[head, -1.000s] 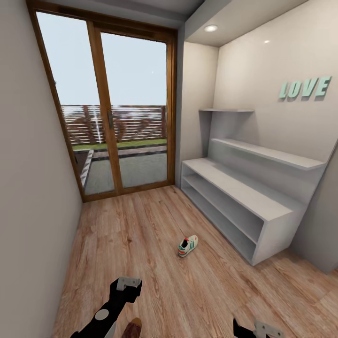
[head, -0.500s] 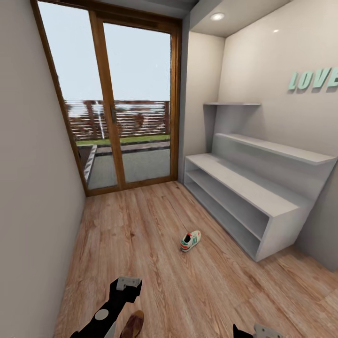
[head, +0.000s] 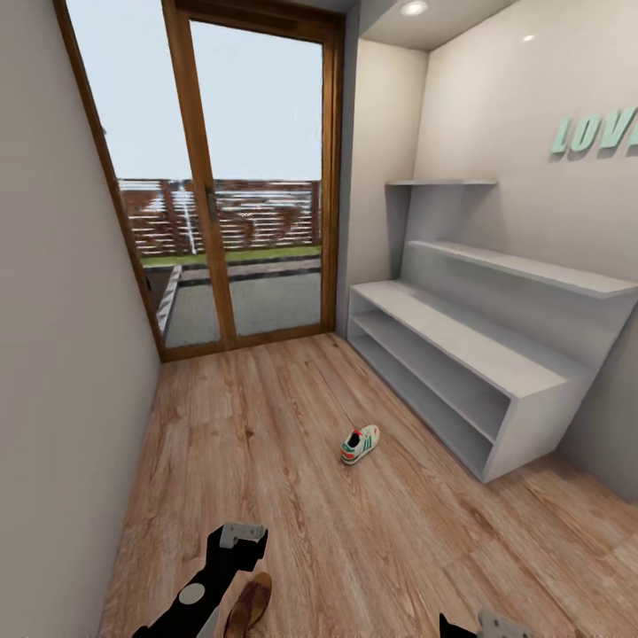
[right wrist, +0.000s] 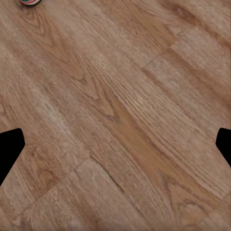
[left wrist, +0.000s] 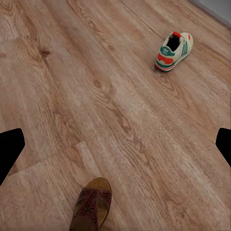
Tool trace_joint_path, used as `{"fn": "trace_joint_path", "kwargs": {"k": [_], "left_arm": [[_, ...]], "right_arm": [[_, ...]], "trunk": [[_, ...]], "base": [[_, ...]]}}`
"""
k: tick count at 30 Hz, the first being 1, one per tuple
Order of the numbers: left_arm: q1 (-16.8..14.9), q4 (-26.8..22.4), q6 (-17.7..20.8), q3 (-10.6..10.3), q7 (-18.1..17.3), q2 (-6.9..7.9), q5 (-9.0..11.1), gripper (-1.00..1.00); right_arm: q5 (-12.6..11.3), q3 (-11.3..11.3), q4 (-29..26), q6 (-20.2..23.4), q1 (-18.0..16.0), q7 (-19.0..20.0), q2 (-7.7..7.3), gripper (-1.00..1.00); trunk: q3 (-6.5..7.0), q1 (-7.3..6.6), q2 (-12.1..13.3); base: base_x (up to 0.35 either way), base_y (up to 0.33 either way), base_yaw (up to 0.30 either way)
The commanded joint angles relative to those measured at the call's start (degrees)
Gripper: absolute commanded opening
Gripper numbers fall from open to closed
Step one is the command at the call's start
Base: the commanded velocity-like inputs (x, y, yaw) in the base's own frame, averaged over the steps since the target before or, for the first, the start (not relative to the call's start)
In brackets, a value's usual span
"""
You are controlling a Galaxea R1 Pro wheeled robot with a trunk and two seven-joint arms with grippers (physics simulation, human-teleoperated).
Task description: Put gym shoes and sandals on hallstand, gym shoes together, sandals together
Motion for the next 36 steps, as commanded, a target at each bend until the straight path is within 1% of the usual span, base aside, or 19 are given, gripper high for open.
{"fn": "trace_joint_path", "kwargs": {"k": [1,27,33,36], "left_arm": [[-0.05,0.05,-0.19,-0.16,-0.03,0.02,0.30,1.00],[-0.07,0.05,-0.19,-0.14,-0.04,0.04,0.23,1.00],[-0.08,0.03,-0.19,-0.02,-0.01,1.24,0.21,1.00],[-0.11,-0.08,-0.19,0.00,-0.04,1.79,0.17,1.00]], "right_arm": [[-0.53,-0.05,-0.12,0.27,0.01,-0.15,0.03,1.00],[-0.73,-0.06,-0.12,0.28,0.01,-0.15,-0.05,1.00],[-0.71,-0.06,-0.12,0.53,0.00,-0.15,-0.02,1.00],[-0.55,-0.10,-0.14,1.83,0.01,-0.17,0.01,1.00]], "trunk": [[-0.34,0.22,-0.44],[-7.48,5.93,-10.87],[-9.12,7.25,-13.28],[-9.95,7.91,-14.48]], "base": [[0.000,0.000,0.000],[0.000,0.000,0.000],[0.000,0.000,0.000],[0.000,0.000,0.000]]}}
